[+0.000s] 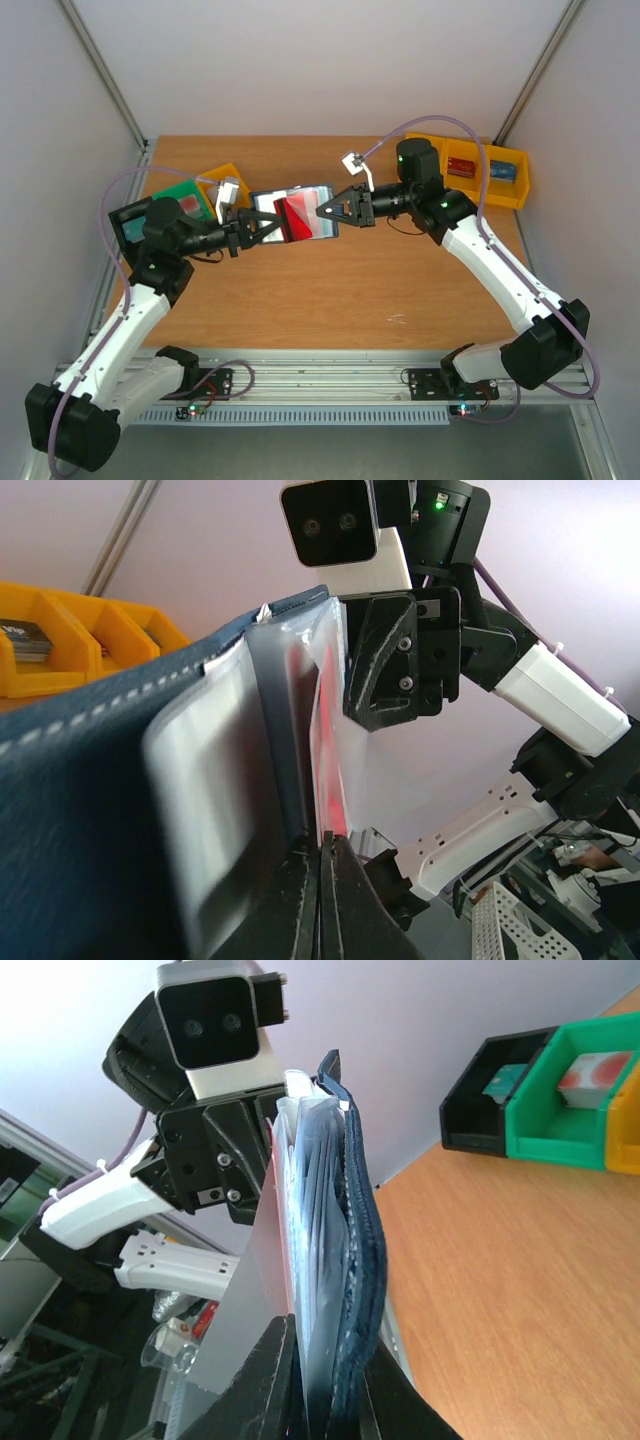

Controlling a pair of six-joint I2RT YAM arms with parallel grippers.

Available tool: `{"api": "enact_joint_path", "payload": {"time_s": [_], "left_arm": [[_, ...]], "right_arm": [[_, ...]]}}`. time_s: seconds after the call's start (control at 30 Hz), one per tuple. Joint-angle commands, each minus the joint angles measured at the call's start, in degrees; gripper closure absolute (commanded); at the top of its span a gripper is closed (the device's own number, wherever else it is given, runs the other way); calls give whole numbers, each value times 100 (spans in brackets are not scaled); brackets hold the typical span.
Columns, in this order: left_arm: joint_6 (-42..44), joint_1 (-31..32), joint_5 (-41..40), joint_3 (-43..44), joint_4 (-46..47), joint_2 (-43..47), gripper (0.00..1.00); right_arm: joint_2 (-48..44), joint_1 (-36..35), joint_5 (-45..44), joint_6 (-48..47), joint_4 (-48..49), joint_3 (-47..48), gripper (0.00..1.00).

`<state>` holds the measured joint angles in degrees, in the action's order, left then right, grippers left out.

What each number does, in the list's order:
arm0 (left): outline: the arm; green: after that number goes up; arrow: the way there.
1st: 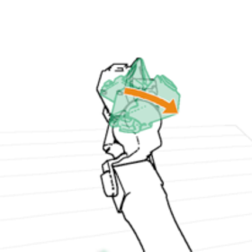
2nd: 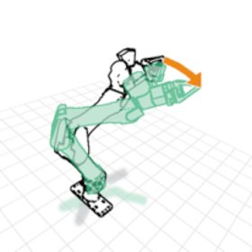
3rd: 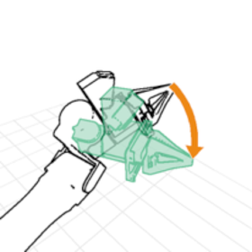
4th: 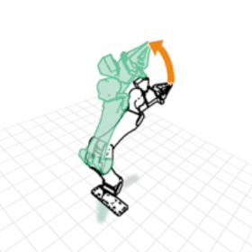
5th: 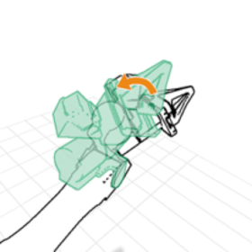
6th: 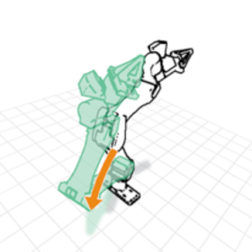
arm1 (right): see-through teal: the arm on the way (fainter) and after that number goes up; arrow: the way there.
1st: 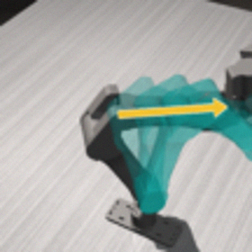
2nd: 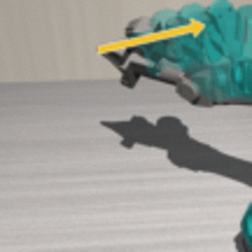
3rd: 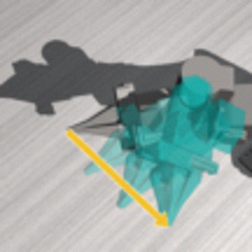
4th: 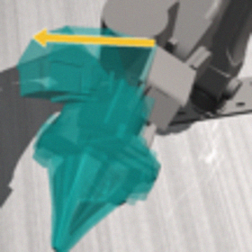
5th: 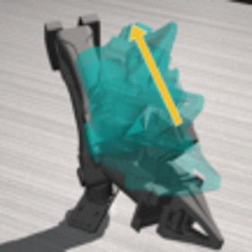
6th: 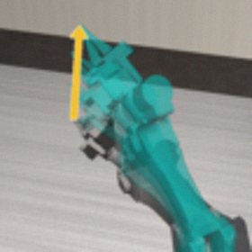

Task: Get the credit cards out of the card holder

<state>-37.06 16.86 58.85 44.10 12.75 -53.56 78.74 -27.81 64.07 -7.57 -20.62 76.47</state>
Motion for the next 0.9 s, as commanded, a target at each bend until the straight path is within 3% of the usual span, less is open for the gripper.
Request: {"api": "enact_joint_path", "payload": {"time_s": [0.0,0.23,0.37,0.43,0.53,0.73,0.87], "left_arm": [[56,-125,-116,-135,45,121,99],[149,-252,-228,-114,-190,199,100],[1163,-446,-592,341,-1274,356,100],[2633,-458,-1102,566,-1855,527,99],[4580,-458,-1785,630,-1973,888,99],[7944,-412,-1184,763,-2239,1371,99],[9693,-348,-1191,747,-2464,1514,99]], "right_arm": [[-209,237,214,-42,50,-90,99],[-271,544,53,-69,-109,-289,99],[-24,922,-371,328,-234,-657,99],[283,919,-707,287,-664,-662,99],[721,869,-964,303,-816,-874,99],[1706,707,-674,470,-834,-1081,99],[2234,654,-614,524,-880,-1112,99]]}}
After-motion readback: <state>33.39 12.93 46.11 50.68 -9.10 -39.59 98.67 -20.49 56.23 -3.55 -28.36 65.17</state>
